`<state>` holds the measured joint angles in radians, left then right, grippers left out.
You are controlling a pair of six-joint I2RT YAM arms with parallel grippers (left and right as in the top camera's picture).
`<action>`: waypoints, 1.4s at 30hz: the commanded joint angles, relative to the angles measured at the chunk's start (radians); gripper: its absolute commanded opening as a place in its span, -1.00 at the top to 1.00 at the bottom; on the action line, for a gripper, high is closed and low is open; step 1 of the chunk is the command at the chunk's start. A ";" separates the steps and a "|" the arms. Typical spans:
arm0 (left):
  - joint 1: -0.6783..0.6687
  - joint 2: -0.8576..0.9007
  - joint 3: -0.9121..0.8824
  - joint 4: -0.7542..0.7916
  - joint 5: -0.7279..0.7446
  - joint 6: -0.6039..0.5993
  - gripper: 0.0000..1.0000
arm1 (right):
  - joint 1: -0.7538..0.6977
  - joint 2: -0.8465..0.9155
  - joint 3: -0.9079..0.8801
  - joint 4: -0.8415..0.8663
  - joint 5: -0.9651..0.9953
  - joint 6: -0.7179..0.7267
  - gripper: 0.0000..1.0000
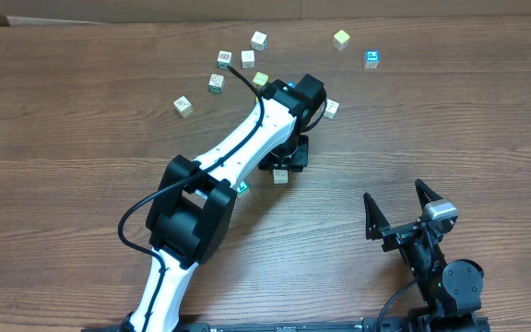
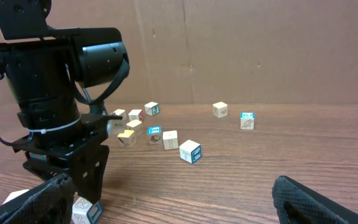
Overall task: Form a circle
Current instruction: 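Carry the E block with the left gripper toward the 7 and Y blocks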
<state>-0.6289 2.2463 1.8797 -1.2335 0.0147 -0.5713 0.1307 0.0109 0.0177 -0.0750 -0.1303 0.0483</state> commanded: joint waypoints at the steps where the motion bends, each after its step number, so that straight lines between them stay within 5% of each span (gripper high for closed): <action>1: -0.013 0.017 -0.019 0.001 -0.003 -0.040 0.09 | -0.005 -0.008 -0.010 0.005 0.002 -0.005 -1.00; 12: -0.014 0.017 -0.021 0.003 -0.003 -0.062 0.34 | -0.005 -0.008 -0.010 0.005 0.002 -0.005 -1.00; 21: -0.021 0.017 -0.027 0.008 -0.003 -0.072 0.03 | -0.005 -0.008 -0.010 0.005 0.002 -0.005 -1.00; 42: -0.030 0.017 -0.028 0.031 -0.051 -0.107 0.02 | -0.005 -0.008 -0.010 0.005 0.002 -0.005 -1.00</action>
<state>-0.6487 2.2463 1.8580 -1.2037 -0.0105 -0.6525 0.1307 0.0109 0.0177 -0.0746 -0.1307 0.0483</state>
